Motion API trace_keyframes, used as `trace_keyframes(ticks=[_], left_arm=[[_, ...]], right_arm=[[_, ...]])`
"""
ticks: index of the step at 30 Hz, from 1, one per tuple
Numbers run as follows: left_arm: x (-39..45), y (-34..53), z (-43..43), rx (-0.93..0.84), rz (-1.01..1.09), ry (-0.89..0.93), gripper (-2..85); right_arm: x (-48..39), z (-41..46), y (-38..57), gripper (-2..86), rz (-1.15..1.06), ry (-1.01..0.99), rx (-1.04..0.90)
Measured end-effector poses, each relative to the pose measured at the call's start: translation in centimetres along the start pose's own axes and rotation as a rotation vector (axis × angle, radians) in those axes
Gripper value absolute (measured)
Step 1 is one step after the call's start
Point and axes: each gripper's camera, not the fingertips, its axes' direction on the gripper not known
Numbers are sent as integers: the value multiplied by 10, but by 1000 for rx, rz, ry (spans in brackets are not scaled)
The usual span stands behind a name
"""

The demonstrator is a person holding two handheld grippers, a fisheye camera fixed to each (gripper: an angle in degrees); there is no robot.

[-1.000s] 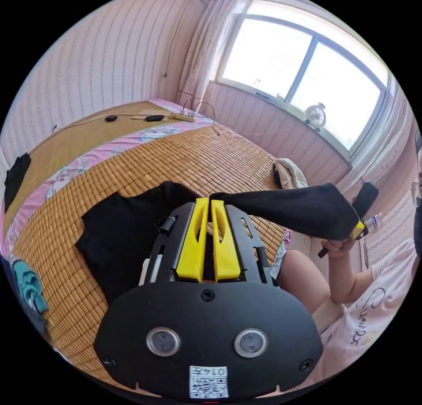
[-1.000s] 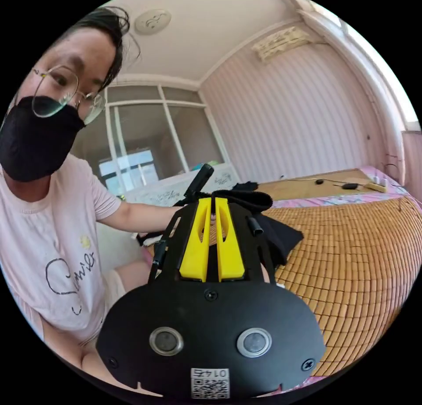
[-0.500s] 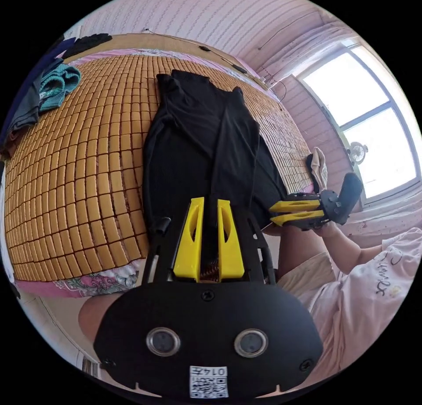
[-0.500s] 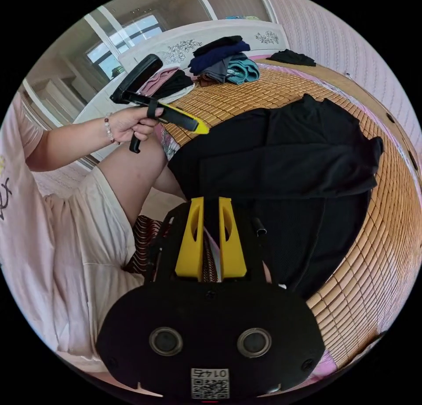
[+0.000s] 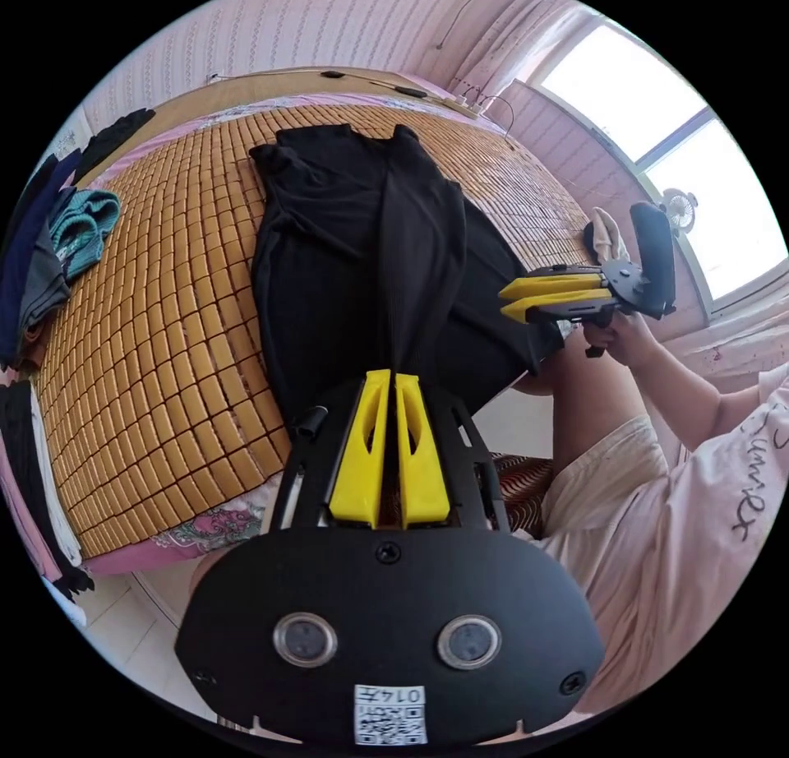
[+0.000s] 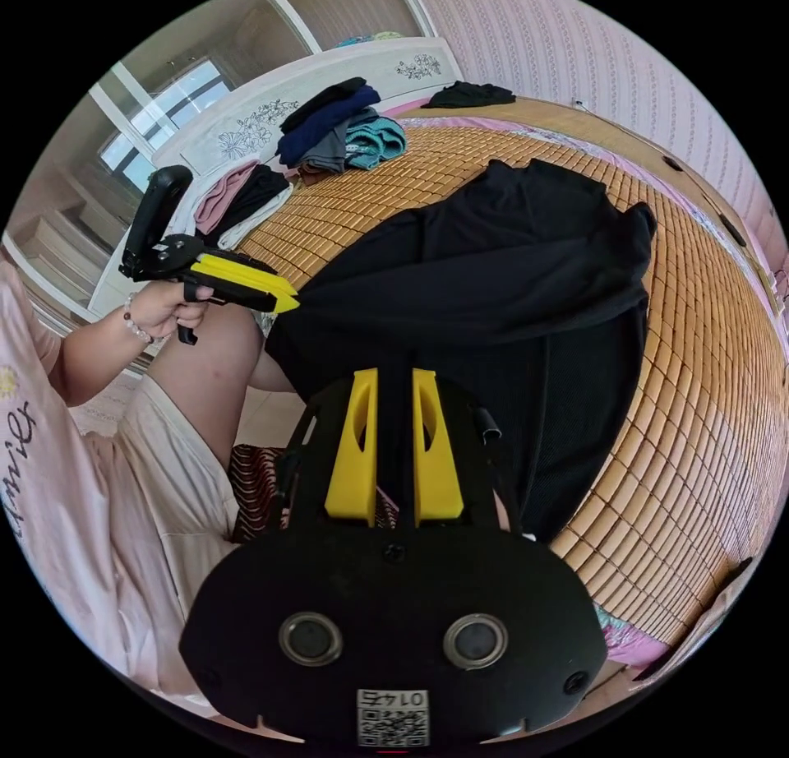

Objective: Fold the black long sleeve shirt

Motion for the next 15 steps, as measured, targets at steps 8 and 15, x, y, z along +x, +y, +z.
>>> trace_keyframes(ticks=[8,15], left_arm=[[-30,11,15,-83,-55,47,-5],[-49,17,10,-80,-72,97,-2]], right_arm=[[69,8,-49,81,100,175,-10],[-16,45,-42,80,-119,27,-57]])
